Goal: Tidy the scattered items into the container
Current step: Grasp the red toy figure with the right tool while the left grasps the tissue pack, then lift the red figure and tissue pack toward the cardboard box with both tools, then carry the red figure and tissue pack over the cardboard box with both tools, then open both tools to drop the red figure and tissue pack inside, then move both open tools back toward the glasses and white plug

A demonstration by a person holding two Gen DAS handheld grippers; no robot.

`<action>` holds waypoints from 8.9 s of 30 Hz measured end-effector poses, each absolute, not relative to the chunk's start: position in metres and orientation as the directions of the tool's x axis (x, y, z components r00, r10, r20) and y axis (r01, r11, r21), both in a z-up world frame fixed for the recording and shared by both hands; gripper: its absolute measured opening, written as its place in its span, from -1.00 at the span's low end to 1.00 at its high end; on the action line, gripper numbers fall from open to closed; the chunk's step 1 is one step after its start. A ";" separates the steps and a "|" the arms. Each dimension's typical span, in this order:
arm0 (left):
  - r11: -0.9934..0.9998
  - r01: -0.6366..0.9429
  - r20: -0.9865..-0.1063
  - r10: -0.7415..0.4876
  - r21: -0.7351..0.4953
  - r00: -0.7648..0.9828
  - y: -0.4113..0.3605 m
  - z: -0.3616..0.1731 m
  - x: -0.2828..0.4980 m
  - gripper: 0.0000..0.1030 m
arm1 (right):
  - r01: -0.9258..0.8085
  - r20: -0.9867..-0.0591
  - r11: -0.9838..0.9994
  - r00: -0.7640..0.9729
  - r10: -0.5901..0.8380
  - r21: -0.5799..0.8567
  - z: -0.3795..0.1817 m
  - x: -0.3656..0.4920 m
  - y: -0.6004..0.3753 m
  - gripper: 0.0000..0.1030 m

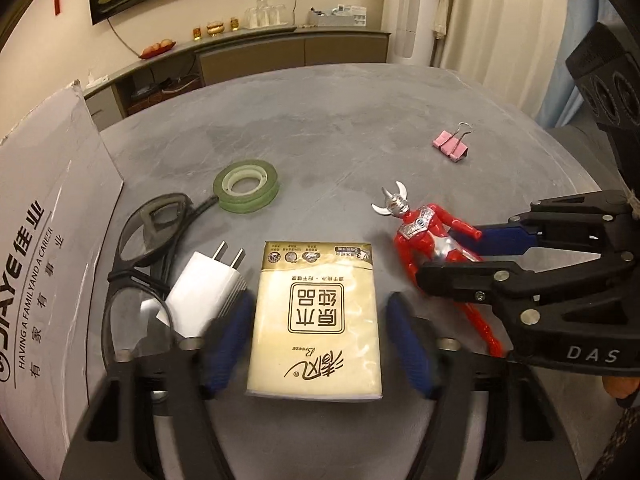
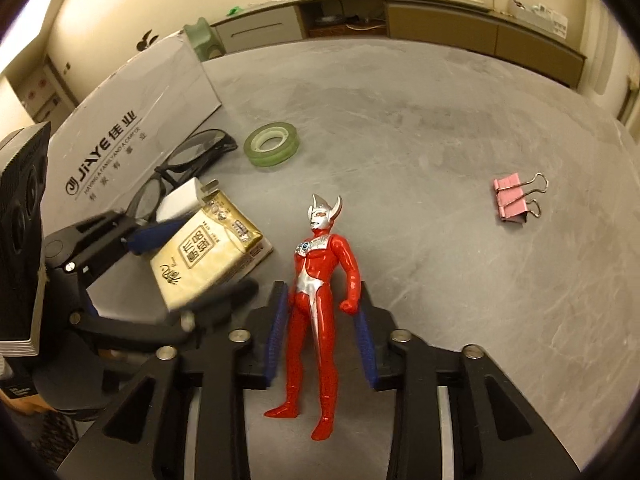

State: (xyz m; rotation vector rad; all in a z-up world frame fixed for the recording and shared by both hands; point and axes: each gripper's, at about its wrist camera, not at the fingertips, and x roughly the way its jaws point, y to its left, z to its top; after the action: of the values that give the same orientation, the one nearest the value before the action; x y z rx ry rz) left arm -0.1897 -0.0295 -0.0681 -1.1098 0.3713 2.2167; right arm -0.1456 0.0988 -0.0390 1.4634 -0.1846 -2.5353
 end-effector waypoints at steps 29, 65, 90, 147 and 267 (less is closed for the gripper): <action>-0.769 -0.620 -0.629 0.562 -0.156 -0.538 -0.095 0.030 -0.160 0.00 | 0.162 -0.674 -0.911 -0.626 -0.391 0.378 0.044 -0.122 0.068 -0.65; -0.900 -0.318 -0.519 0.432 -0.298 -0.738 -0.305 0.073 -0.190 0.00 | 0.361 -0.591 -0.882 -0.655 -0.470 0.302 0.087 -0.126 -0.069 -0.65; -0.926 -0.226 -0.558 0.365 -0.303 -0.745 -0.344 0.065 -0.202 0.00 | 0.404 -0.569 -0.875 -0.666 -0.482 0.268 0.119 -0.119 -0.141 -0.65; -0.906 -0.288 -0.531 0.417 -0.311 -0.737 -0.347 0.093 -0.227 0.01 | 0.425 -0.803 -0.900 -0.500 -0.325 0.100 0.115 -0.307 -0.207 -0.65; -0.791 -0.605 -0.753 0.452 -0.091 -0.479 -0.101 0.047 -0.165 0.26 | 0.166 -0.563 -0.783 -0.608 -0.560 0.599 0.060 -0.178 0.058 -0.18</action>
State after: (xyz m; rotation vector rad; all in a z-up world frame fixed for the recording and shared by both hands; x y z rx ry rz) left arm -0.1655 -0.1014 0.0466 -1.0740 0.2482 2.2585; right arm -0.1776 0.0575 0.0598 1.0819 -0.7017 -2.3908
